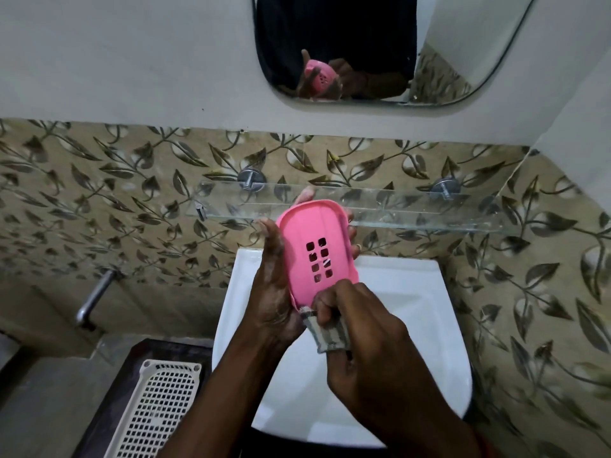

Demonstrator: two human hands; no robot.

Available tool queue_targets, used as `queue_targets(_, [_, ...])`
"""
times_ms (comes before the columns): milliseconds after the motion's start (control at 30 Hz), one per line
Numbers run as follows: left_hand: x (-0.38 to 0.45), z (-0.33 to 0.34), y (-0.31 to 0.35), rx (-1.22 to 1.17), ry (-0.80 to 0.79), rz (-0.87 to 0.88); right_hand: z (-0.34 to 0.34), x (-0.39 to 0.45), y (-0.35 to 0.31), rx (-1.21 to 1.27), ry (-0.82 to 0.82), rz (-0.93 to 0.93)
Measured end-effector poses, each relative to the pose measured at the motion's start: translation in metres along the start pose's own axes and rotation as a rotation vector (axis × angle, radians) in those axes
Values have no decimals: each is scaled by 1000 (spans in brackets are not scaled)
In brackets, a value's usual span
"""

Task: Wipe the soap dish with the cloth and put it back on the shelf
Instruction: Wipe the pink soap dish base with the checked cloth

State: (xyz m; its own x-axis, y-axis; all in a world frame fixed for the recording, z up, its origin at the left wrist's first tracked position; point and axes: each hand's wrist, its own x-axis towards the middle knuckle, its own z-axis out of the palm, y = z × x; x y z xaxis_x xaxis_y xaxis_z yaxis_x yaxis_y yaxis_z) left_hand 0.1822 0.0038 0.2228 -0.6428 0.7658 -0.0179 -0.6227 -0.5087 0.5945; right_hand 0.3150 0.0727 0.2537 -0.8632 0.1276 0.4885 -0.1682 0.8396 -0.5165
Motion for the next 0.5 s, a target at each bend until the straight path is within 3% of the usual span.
queue_targets(100, [3, -3, 5, -73, -50, -50, -11, 8, 6, -174, -1, -21])
queue_targets(267, [4, 0, 8, 10, -100, -115, -25, 19, 15, -229, 22, -19])
queue_targets(400, [9, 0, 7, 15, 18, -47, -12, 12, 6, -44, -53, -11])
queue_targets(500, [5, 3, 2, 4, 31, -27, 3, 11, -3, 161, 13, 12])
